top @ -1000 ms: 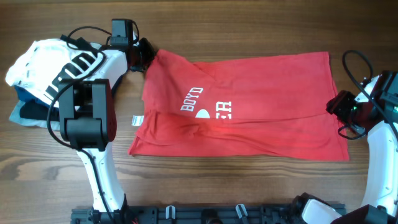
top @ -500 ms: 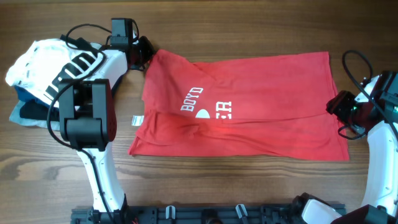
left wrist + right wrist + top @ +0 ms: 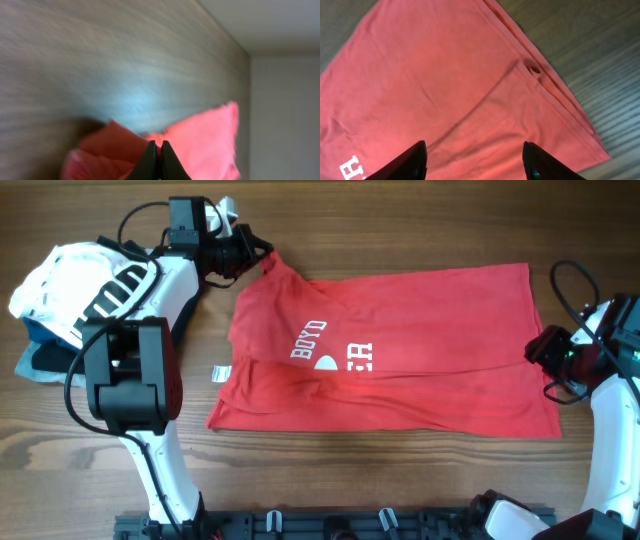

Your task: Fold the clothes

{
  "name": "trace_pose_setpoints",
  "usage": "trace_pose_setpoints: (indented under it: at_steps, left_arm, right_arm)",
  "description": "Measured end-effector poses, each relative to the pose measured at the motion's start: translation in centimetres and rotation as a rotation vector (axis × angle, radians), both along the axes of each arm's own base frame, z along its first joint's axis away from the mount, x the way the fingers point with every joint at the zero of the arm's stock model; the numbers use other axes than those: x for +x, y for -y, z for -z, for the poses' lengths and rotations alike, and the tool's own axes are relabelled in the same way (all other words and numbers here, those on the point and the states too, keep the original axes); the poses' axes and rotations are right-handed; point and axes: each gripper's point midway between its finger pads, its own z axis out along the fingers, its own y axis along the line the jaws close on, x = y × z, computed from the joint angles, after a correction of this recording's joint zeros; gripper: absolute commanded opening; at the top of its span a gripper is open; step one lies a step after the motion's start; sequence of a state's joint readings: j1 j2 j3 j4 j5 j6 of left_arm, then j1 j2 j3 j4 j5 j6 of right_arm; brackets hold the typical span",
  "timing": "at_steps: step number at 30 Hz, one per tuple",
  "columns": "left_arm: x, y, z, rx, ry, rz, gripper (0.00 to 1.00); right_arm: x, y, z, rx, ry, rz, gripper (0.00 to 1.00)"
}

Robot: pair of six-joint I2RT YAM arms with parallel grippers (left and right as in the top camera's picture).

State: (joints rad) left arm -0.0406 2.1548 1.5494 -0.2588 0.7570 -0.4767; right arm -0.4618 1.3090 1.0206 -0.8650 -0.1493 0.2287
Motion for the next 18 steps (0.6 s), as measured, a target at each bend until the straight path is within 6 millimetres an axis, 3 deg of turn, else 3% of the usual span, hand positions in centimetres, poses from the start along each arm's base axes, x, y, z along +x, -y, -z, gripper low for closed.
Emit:
trace_pose_setpoints:
  at_steps: [2,4,9,15,18]
  left_arm:
    - [-1.2,0.6,0.2,-0.029,-0.04,0.043,0.04]
    - [-3.6,0.9,1.2,-0.032,-0.134,0.095,0.04]
    - [-7.0,0.7,2.7,0.001,-0.248,0.158,0.04]
    - [-9.2,0.4,3.7,0.051,-0.312,0.199,0.04]
    - [-9.6,-0.1,4.3,0.091,-0.332,0.196,0.04]
  right_arm:
    - [1.2,-0.1,-0.2,0.011,0.046,-0.024,0.64]
    - [2.4,-0.3,0.3,0.036,0.069,-0.055,0.67]
    - [5.8,-0.8,3.7,0.123,0.024,-0.139,0.72]
    - [17.3,2.9,4.0,0.057,0.08,-0.189,0.75]
    - [20.3,4.2,6.4,0.037,0.08,-0.187,0.76]
